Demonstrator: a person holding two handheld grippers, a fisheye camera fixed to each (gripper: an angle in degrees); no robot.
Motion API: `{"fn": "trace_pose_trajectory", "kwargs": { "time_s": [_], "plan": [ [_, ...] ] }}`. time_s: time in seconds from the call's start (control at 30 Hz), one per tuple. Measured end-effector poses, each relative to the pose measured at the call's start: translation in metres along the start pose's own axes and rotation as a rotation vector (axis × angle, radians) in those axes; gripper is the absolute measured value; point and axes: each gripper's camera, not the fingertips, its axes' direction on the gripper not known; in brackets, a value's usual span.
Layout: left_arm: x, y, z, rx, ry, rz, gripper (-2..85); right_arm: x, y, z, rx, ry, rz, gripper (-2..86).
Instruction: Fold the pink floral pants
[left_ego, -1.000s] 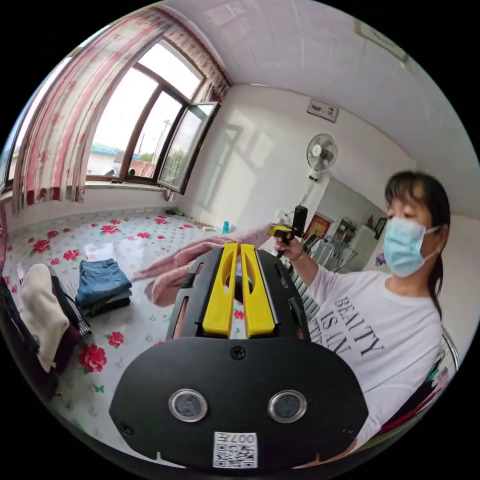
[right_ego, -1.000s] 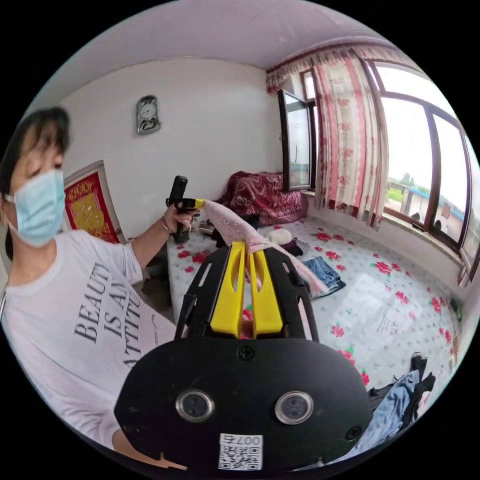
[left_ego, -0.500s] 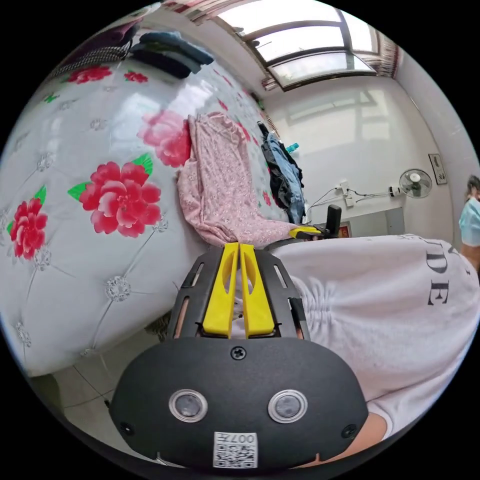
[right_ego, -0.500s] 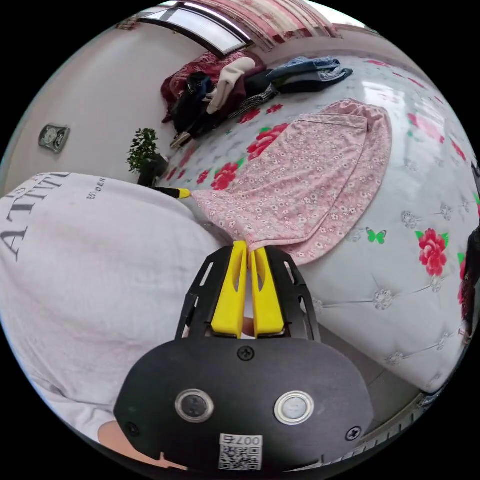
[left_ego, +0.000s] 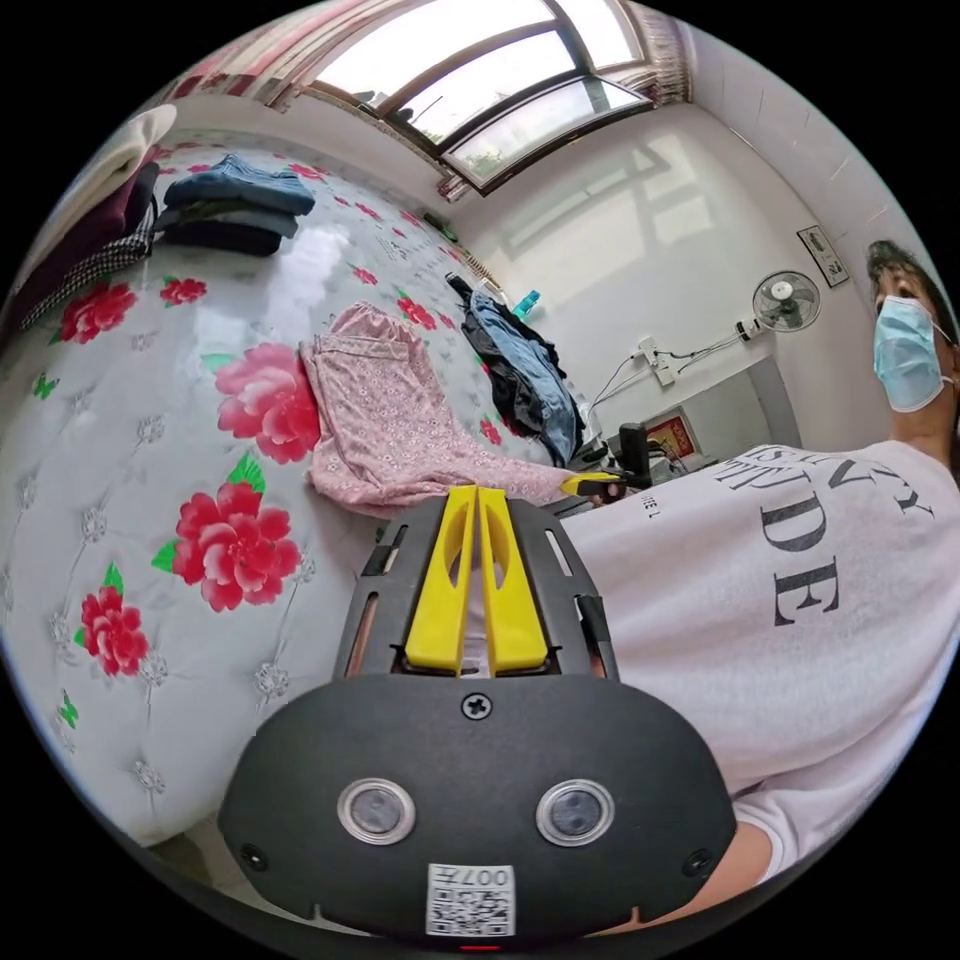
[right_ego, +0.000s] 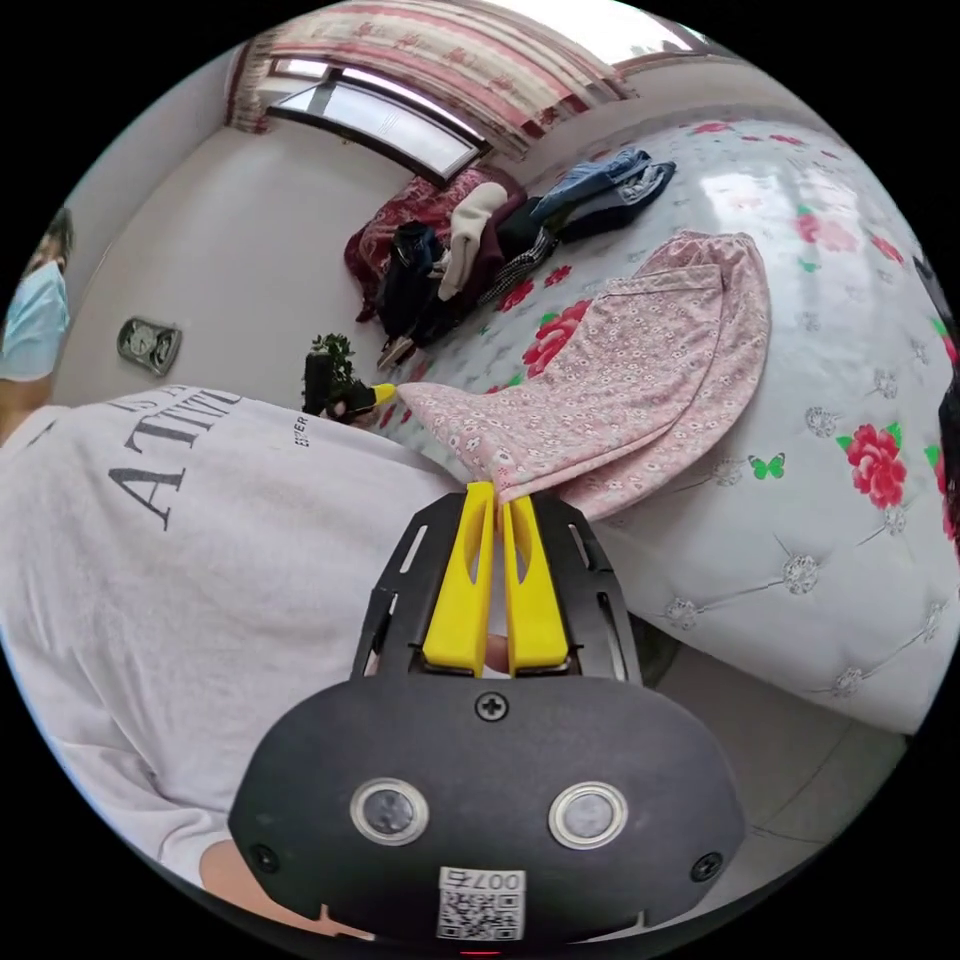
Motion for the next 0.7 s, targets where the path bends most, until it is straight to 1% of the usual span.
{"fn": "trace_pose_trajectory", "kwargs": {
  "time_s": [0.13, 0.2, 0.27, 0.4, 0.47, 0.53, 0.7],
  "plan": [
    [-0.019, -0.039, -0.030, 0.127, 0.058, 0.012, -0.9, 0.003, -0.029, -0.031, 0.040, 0.031, -0.008, -0.4],
    [-0.029, -0.064, -0.037, 0.151, 0.066, 0.030, -0.9, 0.010, -0.061, -0.049, 0.021, 0.059, -0.007, -0.4],
    [-0.039, -0.094, -0.029, 0.088, 0.089, 0.051, -0.7, 0.017, -0.087, -0.058, -0.005, 0.060, -0.004, -0.4],
    [-0.033, -0.103, 0.001, -0.054, 0.083, 0.087, 1.1, 0.009, -0.120, -0.072, -0.077, 0.093, -0.073, -0.4],
    [-0.026, -0.089, 0.019, -0.129, 0.084, 0.107, 5.2, 0.008, -0.123, -0.078, -0.109, 0.116, -0.067, -0.4],
    [-0.017, -0.073, 0.030, -0.166, 0.077, 0.125, 9.3, 0.013, -0.123, -0.085, -0.111, 0.100, -0.036, -0.4],
    [0.012, -0.035, 0.052, -0.235, 0.025, 0.204, 12.5, 0.035, -0.124, -0.109, -0.076, 0.002, 0.056, -0.4]
  ]
}}
